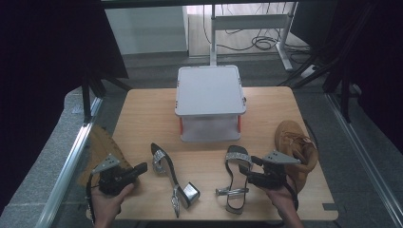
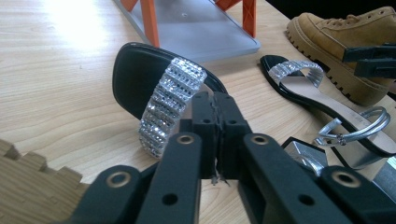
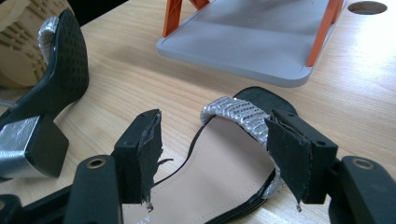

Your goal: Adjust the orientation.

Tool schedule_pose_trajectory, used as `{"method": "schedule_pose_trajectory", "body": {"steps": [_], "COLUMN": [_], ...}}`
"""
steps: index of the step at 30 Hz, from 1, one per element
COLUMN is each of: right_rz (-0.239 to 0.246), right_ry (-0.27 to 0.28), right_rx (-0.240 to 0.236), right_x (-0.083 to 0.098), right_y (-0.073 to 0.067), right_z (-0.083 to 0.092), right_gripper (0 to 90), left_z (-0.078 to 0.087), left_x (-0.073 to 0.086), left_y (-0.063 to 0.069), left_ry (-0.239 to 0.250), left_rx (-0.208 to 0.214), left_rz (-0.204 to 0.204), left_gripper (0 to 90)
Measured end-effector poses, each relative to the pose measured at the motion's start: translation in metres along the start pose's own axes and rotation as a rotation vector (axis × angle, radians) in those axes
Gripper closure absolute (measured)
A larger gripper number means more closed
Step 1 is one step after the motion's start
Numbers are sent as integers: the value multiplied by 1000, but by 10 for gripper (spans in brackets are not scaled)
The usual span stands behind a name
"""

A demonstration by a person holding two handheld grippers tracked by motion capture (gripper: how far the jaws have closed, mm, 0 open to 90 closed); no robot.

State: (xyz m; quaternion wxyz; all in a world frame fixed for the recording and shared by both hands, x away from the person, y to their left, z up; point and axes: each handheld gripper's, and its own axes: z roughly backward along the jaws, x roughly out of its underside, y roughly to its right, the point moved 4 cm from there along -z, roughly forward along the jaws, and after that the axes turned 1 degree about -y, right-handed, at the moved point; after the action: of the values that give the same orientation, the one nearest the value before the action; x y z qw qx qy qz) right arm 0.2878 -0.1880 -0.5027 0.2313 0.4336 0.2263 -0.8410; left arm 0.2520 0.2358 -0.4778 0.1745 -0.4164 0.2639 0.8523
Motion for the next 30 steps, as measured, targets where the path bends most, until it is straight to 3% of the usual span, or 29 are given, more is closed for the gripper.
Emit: {"method": "schedule_pose_trajectory", "body": {"steps": [7,12,18,22,25,30], "right_rz": [15,20,22,19,13,20], "right_ry": [-8,-6,-14,-27,-36,-50], "right_rx": [-8,-5,-3,4,8,18], "right_x": [-2,-4,-4,-2,-1,0], "right_y": [-2,-2,-3,-1,0,1], "right_z": [-2,-1,-3,-5,-6,-11], "right_gripper": [362,363,363,363,362,362], "left_z": [-1,-10,-17,-25,-34,-45], "left_x": [5,23,40,40,38,37], "left_y": [5,12,12,19,27,35], "left_ry": [-16,-65,-91,-100,-114,-122], "left_rx": [-10,1,10,30,14,68], "left_rz": [-12,-21,6,-8,-64,-51], "left_gripper": [899,900,900,900,900,900]}}
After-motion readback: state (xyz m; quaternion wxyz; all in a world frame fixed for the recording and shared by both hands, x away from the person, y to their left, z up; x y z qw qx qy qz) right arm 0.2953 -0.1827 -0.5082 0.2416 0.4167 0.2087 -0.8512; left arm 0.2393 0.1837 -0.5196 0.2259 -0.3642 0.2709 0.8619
